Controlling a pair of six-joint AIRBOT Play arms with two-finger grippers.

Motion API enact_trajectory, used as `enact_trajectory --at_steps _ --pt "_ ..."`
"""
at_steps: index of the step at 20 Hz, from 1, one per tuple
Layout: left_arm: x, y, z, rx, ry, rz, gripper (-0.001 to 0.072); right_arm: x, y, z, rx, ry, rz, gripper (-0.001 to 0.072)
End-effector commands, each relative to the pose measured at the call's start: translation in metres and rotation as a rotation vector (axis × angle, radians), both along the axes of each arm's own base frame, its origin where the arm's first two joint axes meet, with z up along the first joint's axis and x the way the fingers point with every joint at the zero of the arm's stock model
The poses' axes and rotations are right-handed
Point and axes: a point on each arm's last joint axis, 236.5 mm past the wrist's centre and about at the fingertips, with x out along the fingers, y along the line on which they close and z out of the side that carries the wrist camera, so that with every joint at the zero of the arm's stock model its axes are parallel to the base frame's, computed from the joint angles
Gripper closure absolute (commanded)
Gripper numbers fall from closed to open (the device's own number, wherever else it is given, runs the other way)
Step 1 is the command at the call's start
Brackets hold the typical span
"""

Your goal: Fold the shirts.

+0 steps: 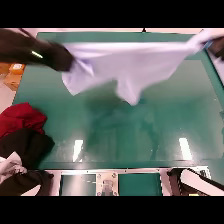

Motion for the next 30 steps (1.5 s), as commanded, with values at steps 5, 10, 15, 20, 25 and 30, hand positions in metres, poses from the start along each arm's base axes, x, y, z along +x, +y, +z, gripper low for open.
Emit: enact_trajectory --at_steps 5,10,15,20,25,30 --pt "-0.092 0.062 0.111 0.026 -0.223 0.01 0.0677 -0.159 0.069 0.194 -0.256 -0.519 -0.099 0.0698" --pt "-0.068 0.046 0.016 0.144 0.032 -0.035 0.0677 -0.142 0.062 0.127 -0.235 -0.279 -0.042 0.0697" --pt "-0.026 0.013 -0.187 0.249 0.288 -0.129 0.0678 -0.062 0.041 -0.084 -0.074 0.184 -0.014 0.0697" --pt "-0.032 0.007 -0.369 0.357 0.572 -0.213 0.0678 -0.021 0.052 -0.339 -0.044 0.61 -0.092 0.0696" --pt "0.004 -0.004 -0.405 0.406 0.614 -0.231 0.0677 0.01 0.048 -0.386 -0.009 0.729 -0.071 0.0586" --pt "0.013 0.004 -0.389 0.471 0.618 -0.246 0.0676 -0.02 -0.011 -0.327 -0.025 0.765 -0.072 0.0362"
